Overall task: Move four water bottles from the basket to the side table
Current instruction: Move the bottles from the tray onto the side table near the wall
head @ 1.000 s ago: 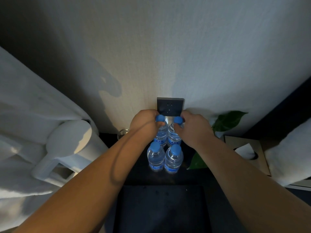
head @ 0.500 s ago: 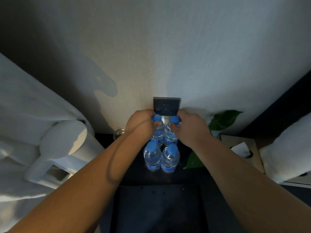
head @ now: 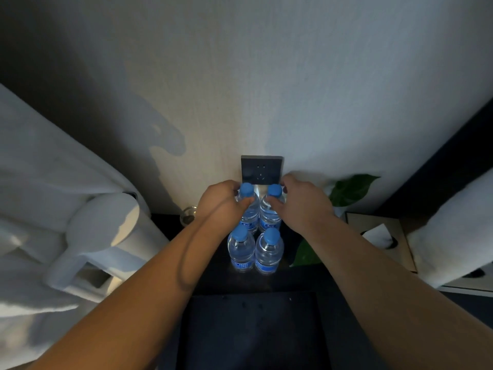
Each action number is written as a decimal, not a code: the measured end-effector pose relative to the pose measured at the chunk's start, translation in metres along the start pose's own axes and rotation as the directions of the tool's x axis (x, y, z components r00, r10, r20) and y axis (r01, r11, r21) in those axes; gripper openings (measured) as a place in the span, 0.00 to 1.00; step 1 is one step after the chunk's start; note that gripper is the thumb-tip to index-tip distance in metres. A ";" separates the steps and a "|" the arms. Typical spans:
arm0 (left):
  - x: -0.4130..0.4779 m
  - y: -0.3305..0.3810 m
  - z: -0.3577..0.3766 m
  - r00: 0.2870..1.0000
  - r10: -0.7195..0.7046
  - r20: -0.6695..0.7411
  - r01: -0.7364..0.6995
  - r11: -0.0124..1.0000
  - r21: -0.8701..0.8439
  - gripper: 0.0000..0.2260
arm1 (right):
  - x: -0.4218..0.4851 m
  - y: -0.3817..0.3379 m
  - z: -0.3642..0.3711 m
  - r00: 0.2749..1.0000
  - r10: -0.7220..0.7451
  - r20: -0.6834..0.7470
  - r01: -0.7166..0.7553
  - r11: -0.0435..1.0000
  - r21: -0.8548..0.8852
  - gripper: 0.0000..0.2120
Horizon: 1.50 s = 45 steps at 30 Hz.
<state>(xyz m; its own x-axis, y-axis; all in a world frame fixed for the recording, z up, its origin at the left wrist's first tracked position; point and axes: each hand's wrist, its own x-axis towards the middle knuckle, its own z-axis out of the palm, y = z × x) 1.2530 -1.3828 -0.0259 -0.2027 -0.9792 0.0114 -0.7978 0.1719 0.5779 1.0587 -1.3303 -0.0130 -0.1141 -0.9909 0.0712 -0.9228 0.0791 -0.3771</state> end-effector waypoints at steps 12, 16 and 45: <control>-0.017 0.000 -0.012 0.990 -0.004 0.138 -0.009 0.995 0.097 0.15 | -0.021 -0.009 -0.006 0.988 -0.062 -0.142 0.061 0.998 -0.014 0.17; -0.038 -0.003 -0.016 0.977 0.044 0.207 -0.056 0.997 0.053 0.17 | -0.037 -0.011 -0.006 0.981 -0.112 -0.159 0.099 0.992 -0.084 0.13; -0.083 0.001 -0.020 0.969 0.173 0.177 -0.224 0.915 0.335 0.11 | -0.087 -0.041 -0.004 0.987 -0.004 0.160 0.038 0.977 -0.211 0.05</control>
<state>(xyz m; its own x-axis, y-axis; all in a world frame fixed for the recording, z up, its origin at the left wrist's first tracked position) 1.2805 -1.3036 -0.0099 -0.4349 -0.8998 -0.0339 -0.8748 0.4133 0.2527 1.1047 -1.2467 -0.0001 -0.0499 -0.9959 -0.0761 -0.9833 0.0623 -0.1708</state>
